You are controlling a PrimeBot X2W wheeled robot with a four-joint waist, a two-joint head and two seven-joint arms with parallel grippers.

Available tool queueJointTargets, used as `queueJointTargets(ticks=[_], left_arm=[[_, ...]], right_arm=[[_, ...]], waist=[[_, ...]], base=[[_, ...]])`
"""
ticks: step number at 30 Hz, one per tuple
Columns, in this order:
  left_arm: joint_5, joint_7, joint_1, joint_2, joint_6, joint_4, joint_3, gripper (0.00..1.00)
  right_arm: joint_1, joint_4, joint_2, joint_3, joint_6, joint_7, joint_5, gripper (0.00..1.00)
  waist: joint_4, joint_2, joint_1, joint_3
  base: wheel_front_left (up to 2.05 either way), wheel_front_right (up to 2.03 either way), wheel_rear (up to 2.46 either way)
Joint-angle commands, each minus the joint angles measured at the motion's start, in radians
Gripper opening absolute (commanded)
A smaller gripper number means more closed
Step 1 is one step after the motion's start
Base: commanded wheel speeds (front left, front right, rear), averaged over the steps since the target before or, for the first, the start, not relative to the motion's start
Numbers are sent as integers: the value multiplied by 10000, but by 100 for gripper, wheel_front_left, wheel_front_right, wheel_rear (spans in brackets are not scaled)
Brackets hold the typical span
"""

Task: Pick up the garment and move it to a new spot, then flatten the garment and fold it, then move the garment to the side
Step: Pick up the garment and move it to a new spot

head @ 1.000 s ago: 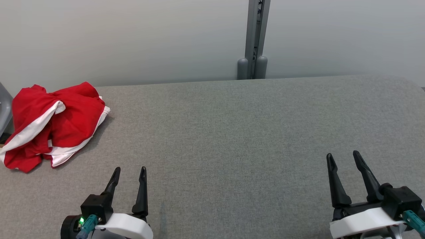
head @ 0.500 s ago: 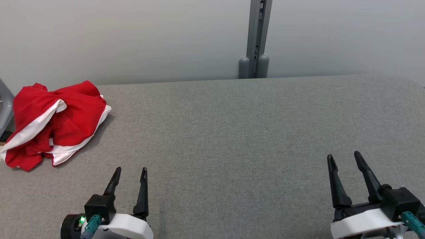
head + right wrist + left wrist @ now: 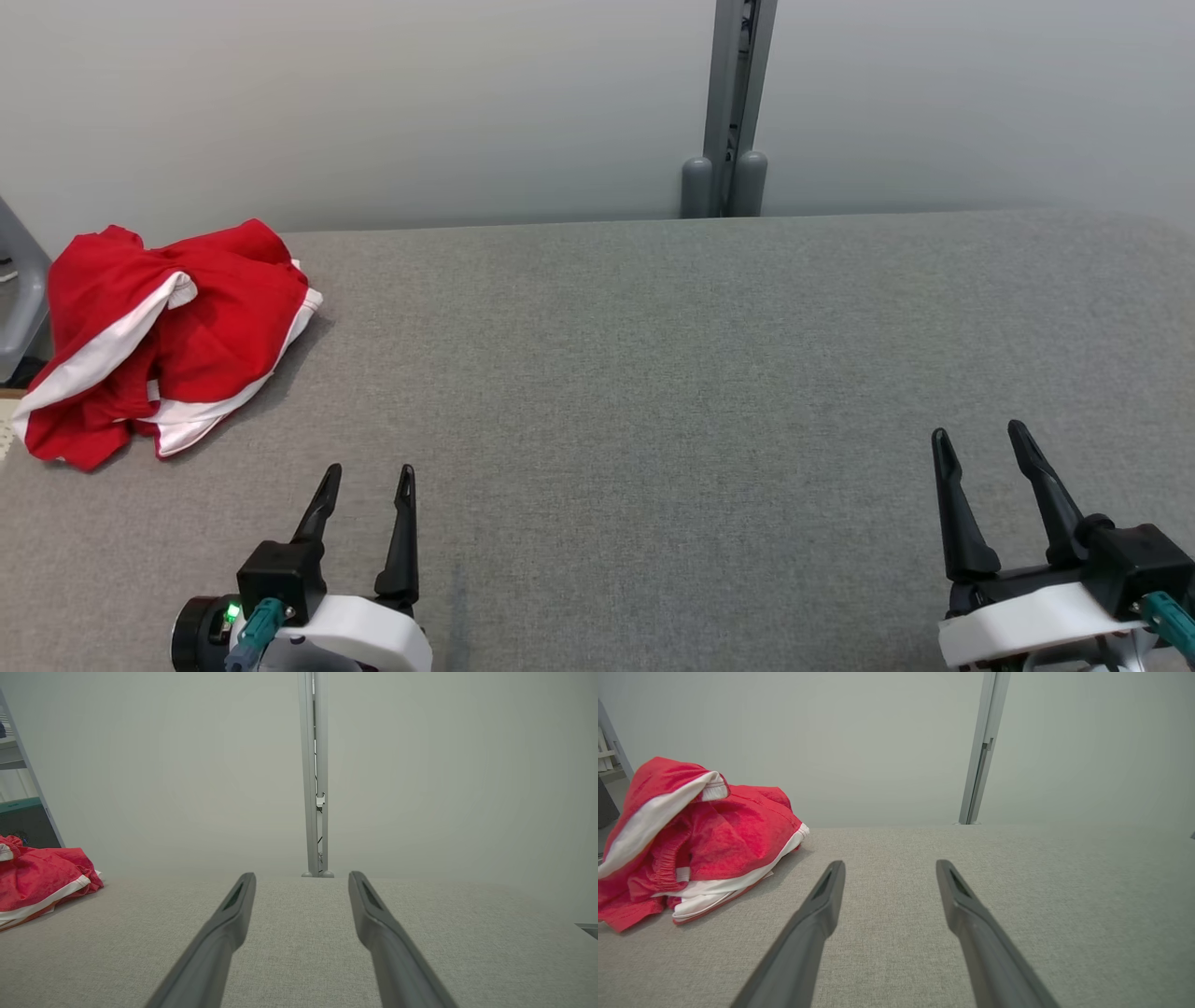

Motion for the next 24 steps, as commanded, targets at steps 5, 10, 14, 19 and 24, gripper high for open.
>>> queueJointTargets(ticks=[5,10,14,19,24], left_arm=[[-13,-50,-199,55,14,-24,37,100],[-13,-45,-313,56,32,-158,21,100],[-25,-38,-409,56,69,-292,72,100],[-105,-36,-392,47,108,-401,161,100],[-227,-38,-318,47,184,-504,212,100]], right_arm=[[45,-95,-68,-33,20,-53,-14,100],[-10,-175,-68,-112,18,-53,-32,100],[-93,-241,-66,-137,18,-53,-59,100],[-218,-273,-69,-117,18,-53,-139,100],[-353,-307,-68,-106,18,-51,-249,100]], waist=[[459,0,0,76],[1262,0,0,218],[2043,0,0,382],[3009,0,0,565],[3850,0,0,770]], base=[[0,0,0],[0,0,0],[0,0,0],[0,0,0],[0,0,0]])
